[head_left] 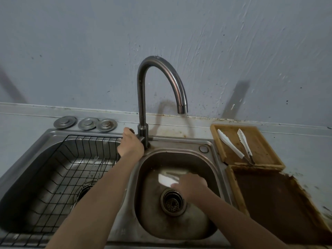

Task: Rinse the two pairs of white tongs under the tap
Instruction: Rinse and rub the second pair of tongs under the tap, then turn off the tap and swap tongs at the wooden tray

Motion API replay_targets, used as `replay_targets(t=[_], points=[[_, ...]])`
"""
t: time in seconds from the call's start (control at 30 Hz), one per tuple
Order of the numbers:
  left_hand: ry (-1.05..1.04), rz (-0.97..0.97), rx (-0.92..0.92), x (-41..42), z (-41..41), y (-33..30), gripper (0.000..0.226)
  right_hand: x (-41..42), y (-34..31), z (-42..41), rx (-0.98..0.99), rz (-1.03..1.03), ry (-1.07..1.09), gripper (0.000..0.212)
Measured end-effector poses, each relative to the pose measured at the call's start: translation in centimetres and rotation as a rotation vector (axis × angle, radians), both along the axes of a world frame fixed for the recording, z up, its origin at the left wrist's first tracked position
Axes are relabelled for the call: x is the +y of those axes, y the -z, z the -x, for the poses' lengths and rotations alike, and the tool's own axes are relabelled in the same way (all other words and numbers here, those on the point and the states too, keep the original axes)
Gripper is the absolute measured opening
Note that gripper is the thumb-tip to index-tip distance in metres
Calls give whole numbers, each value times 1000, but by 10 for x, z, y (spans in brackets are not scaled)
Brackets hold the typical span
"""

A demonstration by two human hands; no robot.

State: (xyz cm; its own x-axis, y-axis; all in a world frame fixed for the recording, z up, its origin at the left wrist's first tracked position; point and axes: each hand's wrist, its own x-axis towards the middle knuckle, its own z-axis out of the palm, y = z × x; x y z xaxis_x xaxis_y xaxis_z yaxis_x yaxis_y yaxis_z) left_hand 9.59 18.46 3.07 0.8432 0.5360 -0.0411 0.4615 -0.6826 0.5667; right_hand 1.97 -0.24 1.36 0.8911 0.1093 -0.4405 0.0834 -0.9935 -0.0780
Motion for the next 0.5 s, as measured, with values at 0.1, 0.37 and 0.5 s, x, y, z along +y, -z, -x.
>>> replay_targets(t=[0.1, 0.37, 0.5], points=[[-3, -1, -10, 0, 0, 0, 28, -1, 0, 5, 133, 52, -24, 52], [-30, 95, -100, -2, 2, 4, 27, -3, 7, 16, 189, 85, -163, 41], [-53, 205, -167, -5, -1, 9, 38, -14, 13, 16, 86, 16, -100, 40]])
